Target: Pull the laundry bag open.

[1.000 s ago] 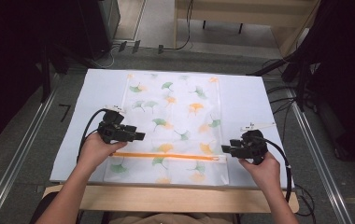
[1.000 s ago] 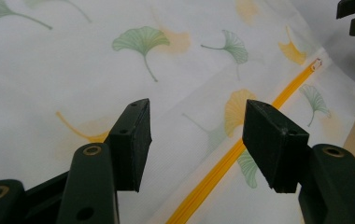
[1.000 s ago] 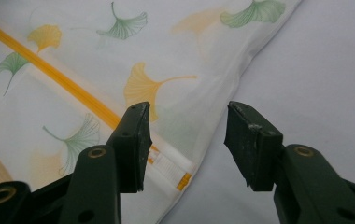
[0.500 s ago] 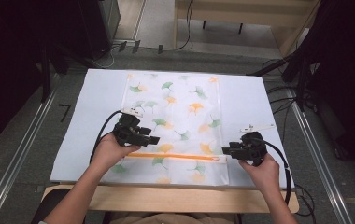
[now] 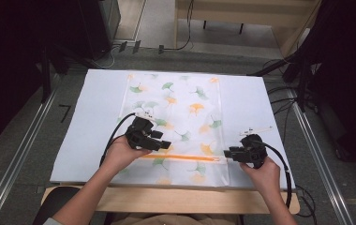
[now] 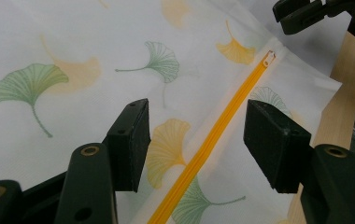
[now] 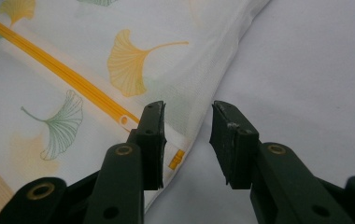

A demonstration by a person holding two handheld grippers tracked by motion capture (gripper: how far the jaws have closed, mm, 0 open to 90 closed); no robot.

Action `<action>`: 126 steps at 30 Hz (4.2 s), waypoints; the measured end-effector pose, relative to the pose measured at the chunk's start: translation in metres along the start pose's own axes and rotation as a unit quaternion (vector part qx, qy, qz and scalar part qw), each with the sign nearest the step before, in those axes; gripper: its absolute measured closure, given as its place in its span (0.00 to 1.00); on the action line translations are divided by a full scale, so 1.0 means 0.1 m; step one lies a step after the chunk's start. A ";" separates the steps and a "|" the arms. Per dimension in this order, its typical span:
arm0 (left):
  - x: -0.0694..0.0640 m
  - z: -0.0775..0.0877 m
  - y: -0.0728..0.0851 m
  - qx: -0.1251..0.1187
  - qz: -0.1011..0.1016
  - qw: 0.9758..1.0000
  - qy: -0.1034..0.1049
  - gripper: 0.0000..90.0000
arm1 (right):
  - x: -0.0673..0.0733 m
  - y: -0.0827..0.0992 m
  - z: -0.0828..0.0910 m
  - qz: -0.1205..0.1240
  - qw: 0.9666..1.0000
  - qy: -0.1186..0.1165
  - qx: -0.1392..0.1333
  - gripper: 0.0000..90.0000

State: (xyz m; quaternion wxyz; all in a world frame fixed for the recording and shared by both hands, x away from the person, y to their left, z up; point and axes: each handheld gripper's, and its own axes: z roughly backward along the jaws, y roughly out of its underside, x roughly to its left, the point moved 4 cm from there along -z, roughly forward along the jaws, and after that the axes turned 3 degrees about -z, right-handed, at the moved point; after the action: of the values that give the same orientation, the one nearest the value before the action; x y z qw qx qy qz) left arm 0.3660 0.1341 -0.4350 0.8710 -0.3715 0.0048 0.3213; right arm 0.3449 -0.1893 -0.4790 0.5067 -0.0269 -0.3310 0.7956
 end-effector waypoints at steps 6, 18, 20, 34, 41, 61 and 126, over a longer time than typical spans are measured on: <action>-0.03 -0.09 -0.04 0.006 -0.009 1.000 0.007 0.45 | 0.00 0.05 0.00 0.000 1.000 0.007 0.007 0.73; -0.04 -0.19 -0.11 0.017 -0.022 1.000 0.009 0.45 | 0.04 0.18 -0.05 0.001 0.999 0.011 0.031 0.74; -0.04 -0.21 -0.12 0.016 -0.022 1.000 0.011 0.45 | 0.04 0.19 -0.06 0.002 0.999 0.009 0.033 0.74; 0.03 -0.14 -0.11 0.006 -0.006 1.000 0.010 0.45 | 0.13 0.15 -0.14 0.011 0.999 0.022 0.040 0.77; -0.02 -0.15 -0.10 -0.005 -0.018 1.000 0.018 0.55 | 0.18 0.16 -0.16 0.022 0.998 0.040 0.036 0.86; -0.25 -0.45 -0.06 0.000 -0.004 0.996 0.086 0.64 | 0.26 0.06 -0.01 0.041 0.999 -0.011 0.031 0.95; -0.87 -1.10 -0.27 0.020 -0.090 0.995 0.048 0.84 | 0.46 -0.07 0.11 0.083 0.995 -0.049 -0.015 0.95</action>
State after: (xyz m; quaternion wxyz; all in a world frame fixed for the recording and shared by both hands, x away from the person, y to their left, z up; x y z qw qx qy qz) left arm 0.3372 0.0006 -0.4756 0.9025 -0.3680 0.0197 0.2229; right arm 0.3241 -0.1552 -0.4535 0.4219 -0.0223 -0.3640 0.8301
